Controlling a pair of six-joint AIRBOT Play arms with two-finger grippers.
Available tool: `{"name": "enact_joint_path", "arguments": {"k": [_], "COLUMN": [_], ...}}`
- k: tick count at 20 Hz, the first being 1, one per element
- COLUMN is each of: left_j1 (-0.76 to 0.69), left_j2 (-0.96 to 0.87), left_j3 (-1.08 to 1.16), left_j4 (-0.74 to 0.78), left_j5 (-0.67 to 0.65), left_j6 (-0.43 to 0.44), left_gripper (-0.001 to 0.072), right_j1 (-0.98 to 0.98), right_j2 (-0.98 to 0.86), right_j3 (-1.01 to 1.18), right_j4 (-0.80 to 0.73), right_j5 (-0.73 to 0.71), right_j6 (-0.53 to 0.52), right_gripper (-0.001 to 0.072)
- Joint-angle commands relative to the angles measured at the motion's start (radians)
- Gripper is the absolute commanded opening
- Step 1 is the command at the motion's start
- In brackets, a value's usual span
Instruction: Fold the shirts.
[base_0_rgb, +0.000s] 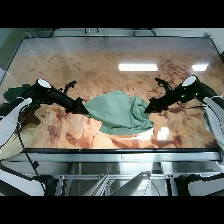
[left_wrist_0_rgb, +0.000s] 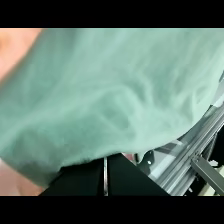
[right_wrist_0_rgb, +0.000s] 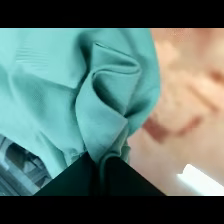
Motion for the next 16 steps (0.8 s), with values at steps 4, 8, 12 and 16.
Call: {"name": "enact_joint_path", "arguments": {"k": [4,8,12,16], "left_j1": [-0.01,-0.006,0.032,0.067], "left_j2": [-0.018,0.098,0.252,0.377], "left_j3": [0.142,0.328,0.646,0.88], "left_j4": [-0.008,-0.012,-0.011,-0.011], "left_j5": [-0.026,-0.037,-0.037,-0.053], "left_j6": [-0.001,-0.002,-0.029,-0.064], "left_gripper": [0.0019,0.0019,0.002,0.0021], "right_j1": [0.018,-0.007,-0.072,-0.114], "right_j2": [0.006,0.123,0.333,0.568], "right_j3": [0.0,0.065,0.246,0.33], "right_j4": [0.188,0.344,0.388,0.387], "right_j5": [0.009,0.023,-0.045,-0.166], "right_j6": [-0.1,-0.161,-0.163,-0.235], "right_gripper": [0.0019,0.0018,0.0017,0.0018]}}
